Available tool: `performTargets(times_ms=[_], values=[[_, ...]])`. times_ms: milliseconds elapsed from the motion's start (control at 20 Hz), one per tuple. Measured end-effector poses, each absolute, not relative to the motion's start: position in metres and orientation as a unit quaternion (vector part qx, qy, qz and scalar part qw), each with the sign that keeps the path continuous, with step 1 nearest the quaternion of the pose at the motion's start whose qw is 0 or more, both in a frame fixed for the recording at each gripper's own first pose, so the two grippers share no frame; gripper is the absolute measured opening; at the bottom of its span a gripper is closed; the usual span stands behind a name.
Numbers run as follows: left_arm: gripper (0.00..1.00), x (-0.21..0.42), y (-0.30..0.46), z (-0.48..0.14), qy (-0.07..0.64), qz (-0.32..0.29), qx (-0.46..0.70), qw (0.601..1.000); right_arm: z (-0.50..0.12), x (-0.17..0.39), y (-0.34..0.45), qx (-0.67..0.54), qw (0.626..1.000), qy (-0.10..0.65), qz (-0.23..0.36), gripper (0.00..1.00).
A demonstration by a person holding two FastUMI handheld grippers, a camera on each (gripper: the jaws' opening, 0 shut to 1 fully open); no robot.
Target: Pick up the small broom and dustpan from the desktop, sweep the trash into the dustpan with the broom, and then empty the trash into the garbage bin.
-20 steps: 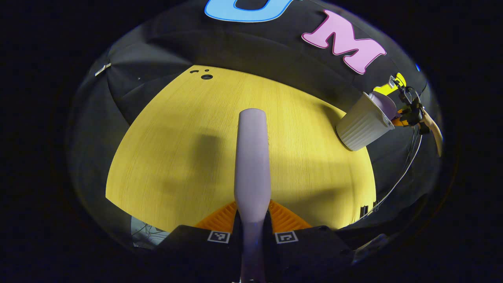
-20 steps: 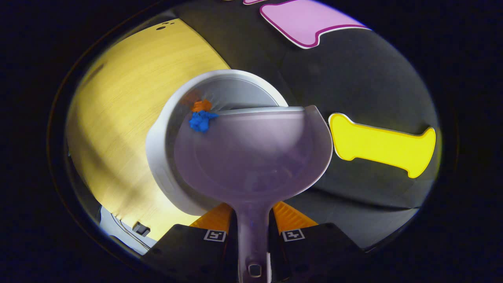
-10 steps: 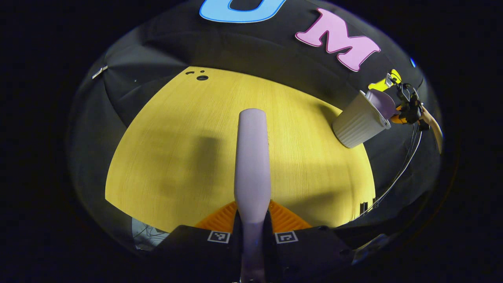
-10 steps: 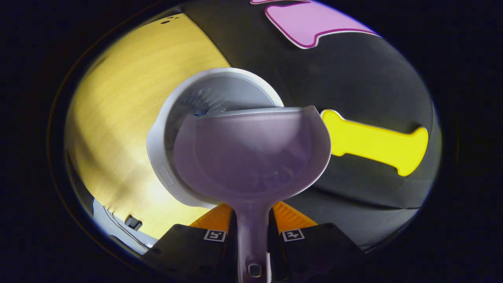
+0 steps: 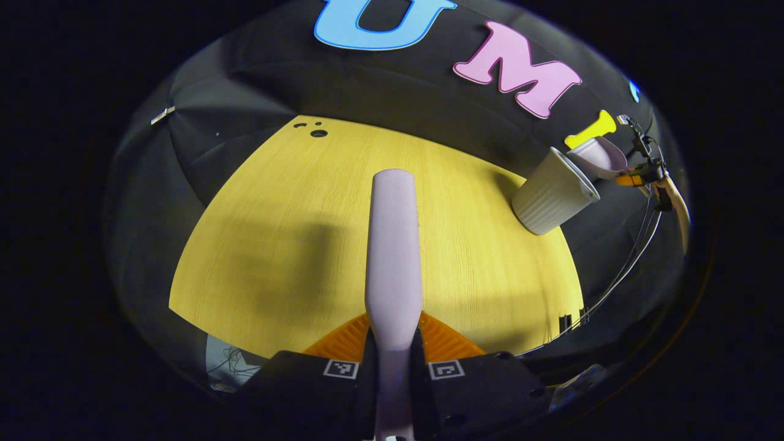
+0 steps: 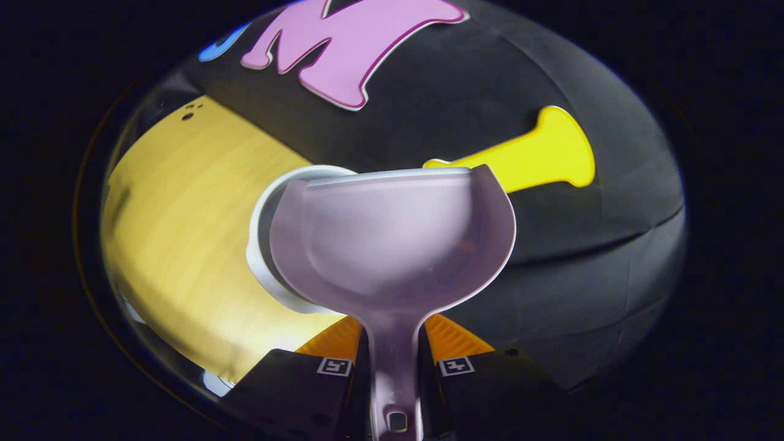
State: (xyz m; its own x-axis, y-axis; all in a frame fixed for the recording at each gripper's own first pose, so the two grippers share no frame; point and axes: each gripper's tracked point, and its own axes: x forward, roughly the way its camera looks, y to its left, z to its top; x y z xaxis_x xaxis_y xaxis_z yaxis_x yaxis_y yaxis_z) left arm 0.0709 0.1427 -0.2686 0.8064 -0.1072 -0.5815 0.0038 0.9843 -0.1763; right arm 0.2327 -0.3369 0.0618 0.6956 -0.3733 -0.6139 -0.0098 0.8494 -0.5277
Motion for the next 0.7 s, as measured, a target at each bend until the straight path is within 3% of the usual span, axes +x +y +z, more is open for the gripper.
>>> performTargets(times_ms=[150, 350, 400, 450, 500, 700], values=[[0.26, 0.061, 0.141, -0.267, 0.297, -0.031, -0.083, 0.951, 0.054, 0.224, -0.331, -0.191, 0.912, 0.35, -0.098, 0.37], [0.26, 0.05, 0.137, -0.273, 0.294, -0.042, -0.091, 0.951, 0.049, 0.209, -0.275, -0.071, 0.943, 0.323, -0.031, 0.36], [0.27, 0.048, 0.136, -0.275, 0.294, -0.042, -0.098, 0.95, 0.046, 0.205, -0.261, -0.064, 0.947, 0.315, -0.019, 0.41], [0.27, 0.048, 0.134, -0.277, 0.295, -0.041, -0.103, 0.949, 0.04, 0.194, -0.248, -0.063, 0.948, 0.312, -0.011, 0.32], [0.27, 0.049, 0.134, -0.281, 0.295, -0.039, -0.105, 0.949, 0.033, 0.191, -0.234, -0.058, 0.949, 0.31, 0.0, 0.36], [0.27, 0.052, 0.129, -0.293, 0.292, -0.037, -0.096, 0.951, 0.0, 0.161, -0.157, -0.004, 0.938, 0.338, 0.078, 0.37]])
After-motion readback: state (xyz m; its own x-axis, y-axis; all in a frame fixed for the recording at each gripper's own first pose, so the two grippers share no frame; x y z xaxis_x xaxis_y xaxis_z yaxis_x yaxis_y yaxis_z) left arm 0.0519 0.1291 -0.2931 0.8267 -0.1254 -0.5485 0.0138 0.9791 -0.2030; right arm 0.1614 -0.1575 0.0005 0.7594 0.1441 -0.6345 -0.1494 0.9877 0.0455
